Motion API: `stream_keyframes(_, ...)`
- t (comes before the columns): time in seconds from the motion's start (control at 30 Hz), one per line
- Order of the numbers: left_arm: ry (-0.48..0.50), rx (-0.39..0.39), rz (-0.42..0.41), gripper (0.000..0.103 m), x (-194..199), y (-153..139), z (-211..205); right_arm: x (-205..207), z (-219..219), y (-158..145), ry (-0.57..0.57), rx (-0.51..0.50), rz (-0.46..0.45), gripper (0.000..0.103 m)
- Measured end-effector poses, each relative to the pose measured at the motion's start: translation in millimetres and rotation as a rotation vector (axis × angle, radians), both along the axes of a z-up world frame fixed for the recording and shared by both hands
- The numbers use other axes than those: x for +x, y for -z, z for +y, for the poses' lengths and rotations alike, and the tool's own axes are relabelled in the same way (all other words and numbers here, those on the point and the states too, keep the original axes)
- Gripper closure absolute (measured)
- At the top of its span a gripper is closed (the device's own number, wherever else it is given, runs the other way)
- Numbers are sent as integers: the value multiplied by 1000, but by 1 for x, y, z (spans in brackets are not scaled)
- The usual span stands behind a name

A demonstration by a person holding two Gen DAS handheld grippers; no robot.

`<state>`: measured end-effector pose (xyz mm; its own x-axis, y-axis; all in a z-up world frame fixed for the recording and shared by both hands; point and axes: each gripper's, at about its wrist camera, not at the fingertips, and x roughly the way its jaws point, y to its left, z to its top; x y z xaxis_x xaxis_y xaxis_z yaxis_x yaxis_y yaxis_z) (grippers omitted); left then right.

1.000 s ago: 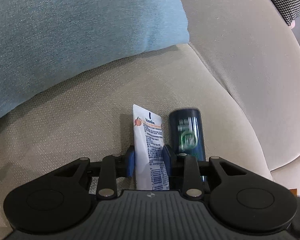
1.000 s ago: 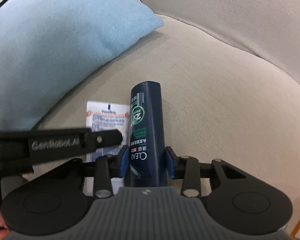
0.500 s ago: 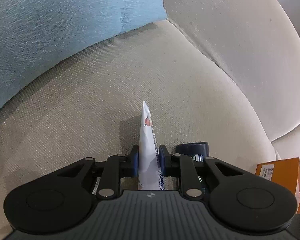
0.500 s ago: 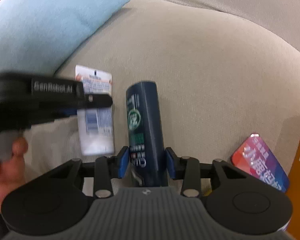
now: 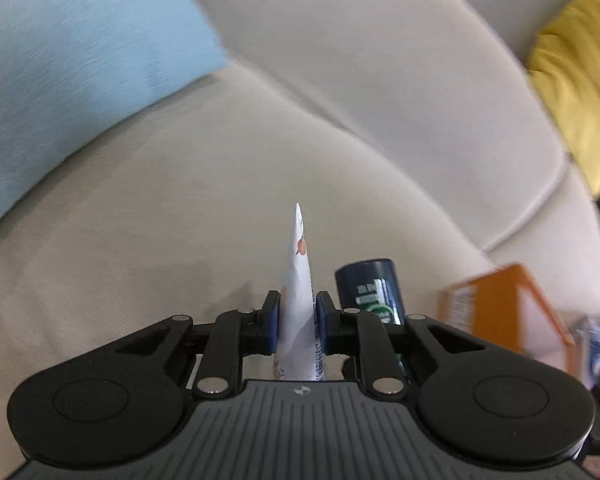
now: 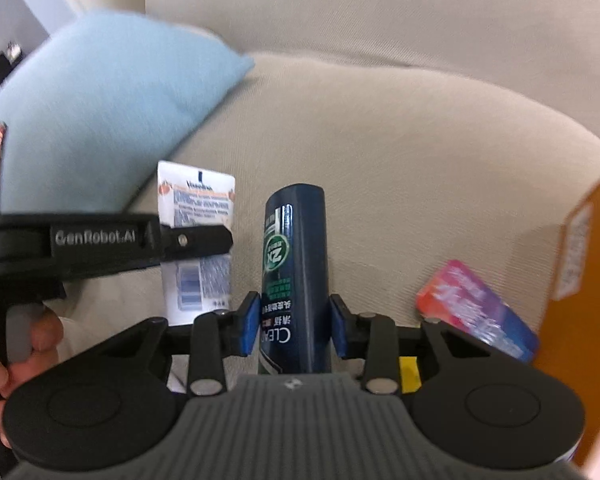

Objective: Organize rigid objects
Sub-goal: 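Carry the Vaseline tube and CLEAR bottle into the shoebox with both tools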

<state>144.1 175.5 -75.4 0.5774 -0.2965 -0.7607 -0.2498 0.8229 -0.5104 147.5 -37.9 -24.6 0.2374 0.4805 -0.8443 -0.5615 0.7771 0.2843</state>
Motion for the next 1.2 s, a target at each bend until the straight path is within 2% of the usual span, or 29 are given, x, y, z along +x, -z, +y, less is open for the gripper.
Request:
stream_keyframes(0.03, 18, -14, -13, 83, 10, -1, -4, 1, -7, -6, 10, 15, -3, 66)
stream_keyframes(0.1, 61, -29, -50, 83, 7, -20, -16, 0, -30, -24, 37, 49, -18, 66)
stream_keyframes(0.3, 250, -75, -146, 83, 10, -80, -90, -6, -117, -78, 156, 125, -94, 66)
stream_keyframes(0.43, 382, -63, -142, 82, 35, -84, -153, -3, -182, -91, 256, 123, -109, 66)
stream_keyframes(0.53, 468, -14, -81, 82, 48, -67, -200, 1, -222, -86, 302, 75, -108, 66)
stream_keyframes(0.63, 524, 36, 12, 82, 55, -47, -232, 7, -253, -74, 293, 19, -102, 66)
stream_keyframes(0.73, 549, 93, 67, 82, 57, -30, -259, 19, -268, -58, 269, -32, -87, 66)
stream_keyframes(0.9, 543, 125, 155, 82, 60, -2, -280, 37, -284, -36, 205, -84, -61, 66)
stream_keyframes(0.97, 523, 113, 204, 82, 63, 10, -282, 43, -285, -29, 177, -94, -60, 66)
stream_keyframes(1.1, 505, 116, 276, 82, 62, 27, -281, 52, -288, -25, 159, -78, -45, 66)
stream_keyframes(1.2, 504, 123, 300, 82, 63, 33, -281, 50, -290, -18, 154, -64, -30, 66)
